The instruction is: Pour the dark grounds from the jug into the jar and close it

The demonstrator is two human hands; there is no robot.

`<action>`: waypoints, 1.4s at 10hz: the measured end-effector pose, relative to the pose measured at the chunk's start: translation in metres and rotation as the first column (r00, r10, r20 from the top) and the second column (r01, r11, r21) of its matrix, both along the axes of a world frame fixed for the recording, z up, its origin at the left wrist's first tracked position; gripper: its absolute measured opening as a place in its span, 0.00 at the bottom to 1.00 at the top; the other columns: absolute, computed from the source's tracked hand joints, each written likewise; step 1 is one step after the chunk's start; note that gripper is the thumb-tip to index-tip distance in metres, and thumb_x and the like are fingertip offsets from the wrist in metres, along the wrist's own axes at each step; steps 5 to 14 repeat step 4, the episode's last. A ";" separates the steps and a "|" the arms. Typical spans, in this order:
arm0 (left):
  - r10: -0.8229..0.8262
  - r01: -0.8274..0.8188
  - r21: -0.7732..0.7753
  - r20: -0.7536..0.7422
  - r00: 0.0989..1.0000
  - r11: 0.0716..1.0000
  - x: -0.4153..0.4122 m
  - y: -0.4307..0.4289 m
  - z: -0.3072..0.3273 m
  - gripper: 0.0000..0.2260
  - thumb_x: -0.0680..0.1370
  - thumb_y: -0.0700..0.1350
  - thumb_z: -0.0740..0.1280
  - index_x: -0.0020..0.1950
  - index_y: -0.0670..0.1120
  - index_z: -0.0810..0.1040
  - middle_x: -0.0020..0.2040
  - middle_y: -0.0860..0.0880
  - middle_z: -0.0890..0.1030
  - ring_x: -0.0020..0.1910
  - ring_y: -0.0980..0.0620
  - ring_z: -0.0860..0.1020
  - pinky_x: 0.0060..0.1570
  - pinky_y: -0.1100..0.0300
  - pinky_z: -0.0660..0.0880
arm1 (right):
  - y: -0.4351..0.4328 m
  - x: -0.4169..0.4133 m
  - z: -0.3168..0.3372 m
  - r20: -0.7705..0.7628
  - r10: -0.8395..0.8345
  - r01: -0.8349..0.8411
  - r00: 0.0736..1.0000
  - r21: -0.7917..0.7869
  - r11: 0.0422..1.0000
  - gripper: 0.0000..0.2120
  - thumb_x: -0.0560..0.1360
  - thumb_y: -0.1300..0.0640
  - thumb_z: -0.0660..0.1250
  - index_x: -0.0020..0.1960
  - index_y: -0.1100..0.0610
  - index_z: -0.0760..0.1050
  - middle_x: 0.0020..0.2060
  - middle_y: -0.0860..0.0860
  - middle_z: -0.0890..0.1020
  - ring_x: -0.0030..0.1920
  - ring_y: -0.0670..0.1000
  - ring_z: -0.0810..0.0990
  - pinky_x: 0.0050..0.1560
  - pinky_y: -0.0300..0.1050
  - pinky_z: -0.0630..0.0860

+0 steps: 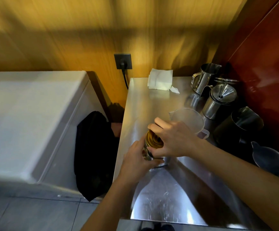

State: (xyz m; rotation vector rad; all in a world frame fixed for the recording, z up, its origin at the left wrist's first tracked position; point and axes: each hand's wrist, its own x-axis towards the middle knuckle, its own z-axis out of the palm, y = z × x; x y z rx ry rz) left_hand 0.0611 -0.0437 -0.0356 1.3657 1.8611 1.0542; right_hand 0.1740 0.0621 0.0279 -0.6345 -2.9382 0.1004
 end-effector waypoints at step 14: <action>-0.231 0.245 -0.270 0.081 0.969 0.931 -0.048 0.007 0.044 0.44 0.65 0.55 0.76 0.75 0.58 0.54 0.74 0.50 0.60 0.72 0.50 0.59 0.68 0.54 0.60 | 0.010 0.014 0.016 0.034 -0.063 0.067 0.997 -0.146 0.987 0.33 0.70 0.31 0.58 0.68 0.50 0.62 0.61 0.49 0.72 0.61 0.52 0.68 0.63 0.50 0.60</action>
